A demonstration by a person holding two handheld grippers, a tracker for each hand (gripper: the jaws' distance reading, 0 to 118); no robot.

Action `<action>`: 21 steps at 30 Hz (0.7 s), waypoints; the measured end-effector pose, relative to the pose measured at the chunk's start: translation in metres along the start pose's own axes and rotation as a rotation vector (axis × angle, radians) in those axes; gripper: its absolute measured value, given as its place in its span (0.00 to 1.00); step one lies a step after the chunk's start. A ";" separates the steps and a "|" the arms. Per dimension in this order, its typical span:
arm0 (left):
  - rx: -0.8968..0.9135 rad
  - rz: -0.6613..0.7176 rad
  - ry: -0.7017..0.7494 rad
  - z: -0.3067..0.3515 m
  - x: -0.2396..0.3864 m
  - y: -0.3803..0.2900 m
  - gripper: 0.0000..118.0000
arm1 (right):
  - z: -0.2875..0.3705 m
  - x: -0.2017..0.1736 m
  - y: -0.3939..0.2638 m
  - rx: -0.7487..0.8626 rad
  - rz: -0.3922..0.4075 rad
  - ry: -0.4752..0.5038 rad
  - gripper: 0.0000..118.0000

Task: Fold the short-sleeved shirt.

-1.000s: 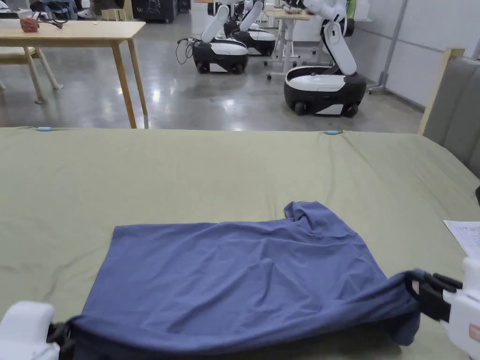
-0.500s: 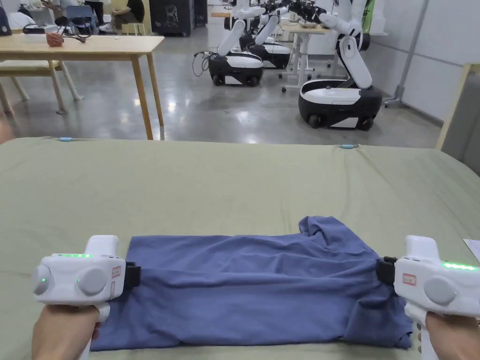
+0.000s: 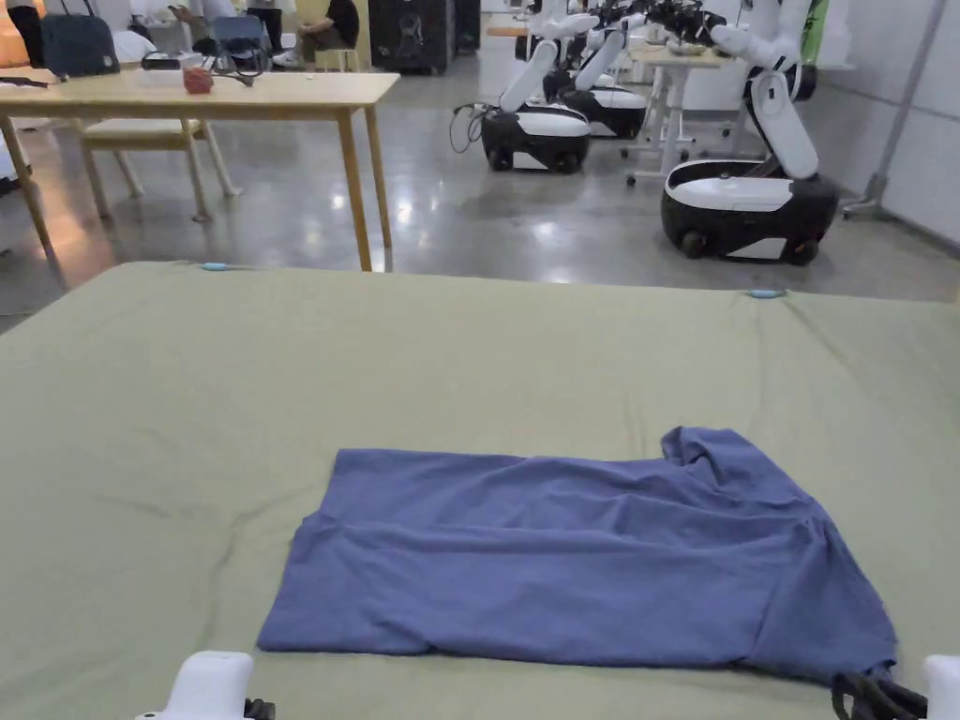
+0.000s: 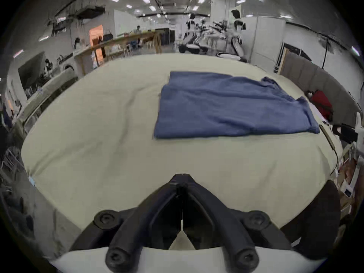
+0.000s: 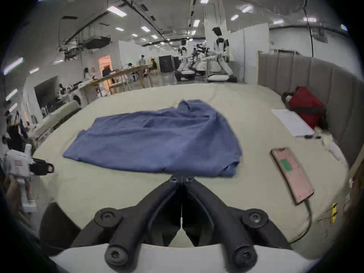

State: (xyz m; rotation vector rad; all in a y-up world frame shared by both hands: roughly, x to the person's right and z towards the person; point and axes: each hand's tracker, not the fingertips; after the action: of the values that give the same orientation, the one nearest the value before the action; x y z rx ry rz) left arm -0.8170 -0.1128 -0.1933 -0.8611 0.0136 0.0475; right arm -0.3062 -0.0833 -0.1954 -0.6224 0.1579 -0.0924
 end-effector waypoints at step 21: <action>-0.108 -0.079 0.091 -0.044 0.031 0.113 0.06 | -0.063 0.068 0.032 -0.128 -0.043 -0.215 1.00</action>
State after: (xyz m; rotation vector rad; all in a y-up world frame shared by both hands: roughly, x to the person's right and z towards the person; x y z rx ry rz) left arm -0.7913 -0.0718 -0.3087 -0.9701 0.0631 -0.0654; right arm -0.2495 -0.1029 -0.2725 -0.7591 -0.0581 -0.0569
